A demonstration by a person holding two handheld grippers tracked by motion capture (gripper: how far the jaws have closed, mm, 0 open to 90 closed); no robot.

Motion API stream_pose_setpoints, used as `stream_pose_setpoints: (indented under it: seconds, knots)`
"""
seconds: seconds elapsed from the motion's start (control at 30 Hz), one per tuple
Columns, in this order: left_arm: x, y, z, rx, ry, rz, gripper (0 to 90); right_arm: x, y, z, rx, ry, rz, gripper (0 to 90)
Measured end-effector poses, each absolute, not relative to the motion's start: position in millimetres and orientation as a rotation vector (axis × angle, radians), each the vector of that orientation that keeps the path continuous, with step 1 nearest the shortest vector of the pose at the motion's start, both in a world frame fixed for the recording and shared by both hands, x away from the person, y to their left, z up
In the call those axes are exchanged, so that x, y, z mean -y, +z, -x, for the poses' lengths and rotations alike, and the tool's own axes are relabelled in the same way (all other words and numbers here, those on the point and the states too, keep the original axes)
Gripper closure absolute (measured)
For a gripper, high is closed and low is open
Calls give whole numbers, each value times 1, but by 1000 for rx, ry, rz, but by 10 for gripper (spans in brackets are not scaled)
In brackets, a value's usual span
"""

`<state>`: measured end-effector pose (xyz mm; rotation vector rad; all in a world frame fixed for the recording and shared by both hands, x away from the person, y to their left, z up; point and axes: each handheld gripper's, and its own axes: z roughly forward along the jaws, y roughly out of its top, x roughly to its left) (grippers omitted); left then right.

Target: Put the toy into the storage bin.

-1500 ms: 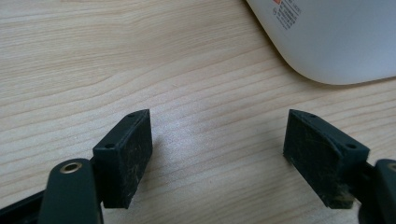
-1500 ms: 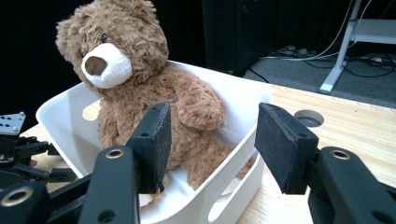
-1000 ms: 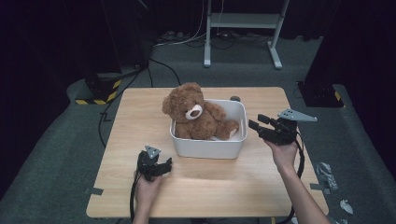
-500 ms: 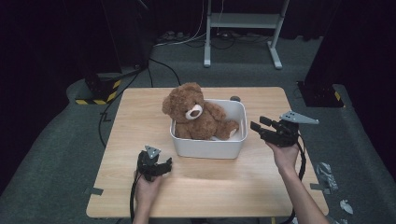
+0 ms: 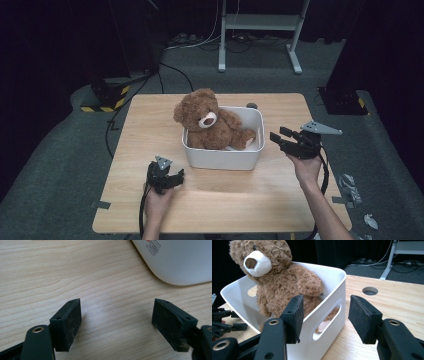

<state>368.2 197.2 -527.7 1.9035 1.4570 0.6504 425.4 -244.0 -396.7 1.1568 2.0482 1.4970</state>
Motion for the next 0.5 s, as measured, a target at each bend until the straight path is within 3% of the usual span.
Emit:
stream_pose_setpoints:
  seconds: [0.5]
  knots:
    - [-197,-528,-368,-1458,650,-1903,237,251,-406,-424,-2033,1504,-1194,457]
